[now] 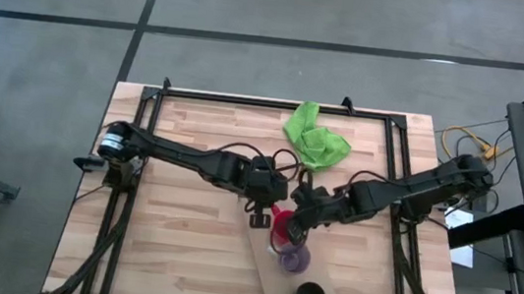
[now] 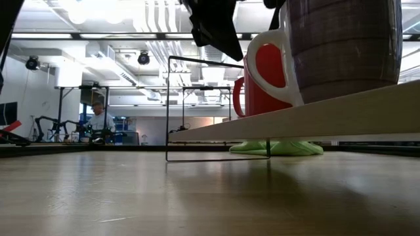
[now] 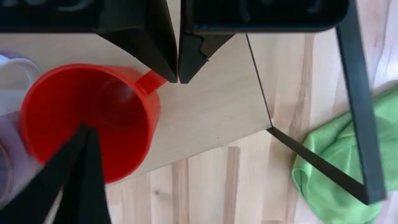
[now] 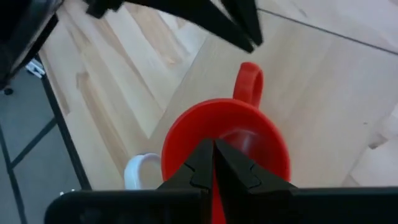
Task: Stack small to large cups/mugs on shelf
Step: Put the red mug on the shelf
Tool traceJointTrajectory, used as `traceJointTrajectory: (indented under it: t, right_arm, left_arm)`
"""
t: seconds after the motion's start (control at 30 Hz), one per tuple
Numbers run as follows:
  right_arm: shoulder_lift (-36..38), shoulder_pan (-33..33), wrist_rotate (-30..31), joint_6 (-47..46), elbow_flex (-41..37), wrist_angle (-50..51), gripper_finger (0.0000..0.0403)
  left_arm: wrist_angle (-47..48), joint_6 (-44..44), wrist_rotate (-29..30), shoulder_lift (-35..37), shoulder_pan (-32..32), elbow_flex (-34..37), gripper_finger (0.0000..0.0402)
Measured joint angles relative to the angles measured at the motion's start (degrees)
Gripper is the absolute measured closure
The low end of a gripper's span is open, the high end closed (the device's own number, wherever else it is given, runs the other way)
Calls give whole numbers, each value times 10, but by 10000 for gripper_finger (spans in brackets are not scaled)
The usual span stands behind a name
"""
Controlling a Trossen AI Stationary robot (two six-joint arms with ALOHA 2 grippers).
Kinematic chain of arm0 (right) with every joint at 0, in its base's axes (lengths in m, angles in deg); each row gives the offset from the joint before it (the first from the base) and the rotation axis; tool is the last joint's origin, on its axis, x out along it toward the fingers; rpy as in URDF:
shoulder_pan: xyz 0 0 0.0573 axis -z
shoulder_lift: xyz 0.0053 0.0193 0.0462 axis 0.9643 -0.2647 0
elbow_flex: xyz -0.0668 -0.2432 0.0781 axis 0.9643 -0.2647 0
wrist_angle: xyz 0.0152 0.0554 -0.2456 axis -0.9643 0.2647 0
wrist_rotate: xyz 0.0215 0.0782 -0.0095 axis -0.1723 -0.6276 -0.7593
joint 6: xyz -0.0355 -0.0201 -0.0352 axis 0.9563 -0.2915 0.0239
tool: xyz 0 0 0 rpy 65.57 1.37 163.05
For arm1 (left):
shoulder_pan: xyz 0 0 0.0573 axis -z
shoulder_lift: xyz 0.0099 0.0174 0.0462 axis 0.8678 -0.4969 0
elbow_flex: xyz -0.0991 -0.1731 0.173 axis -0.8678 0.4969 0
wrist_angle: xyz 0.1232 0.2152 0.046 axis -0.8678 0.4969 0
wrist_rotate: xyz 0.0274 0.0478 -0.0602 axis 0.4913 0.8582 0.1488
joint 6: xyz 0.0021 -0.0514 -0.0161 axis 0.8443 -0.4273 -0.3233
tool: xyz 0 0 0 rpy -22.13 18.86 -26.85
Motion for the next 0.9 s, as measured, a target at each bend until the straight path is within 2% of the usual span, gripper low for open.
traceJointTrajectory:
  t: [0.33, 0.9]
  right_arm:
    - [-40, -1, -2, -33, 16, 16, 394]
    - [-47, 1, 11, -64, 12, 62, 394]
  left_arm:
    - [-6, 13, 5, -14, -6, 9, 402]
    - [-20, 25, -23, -32, -8, 12, 402]
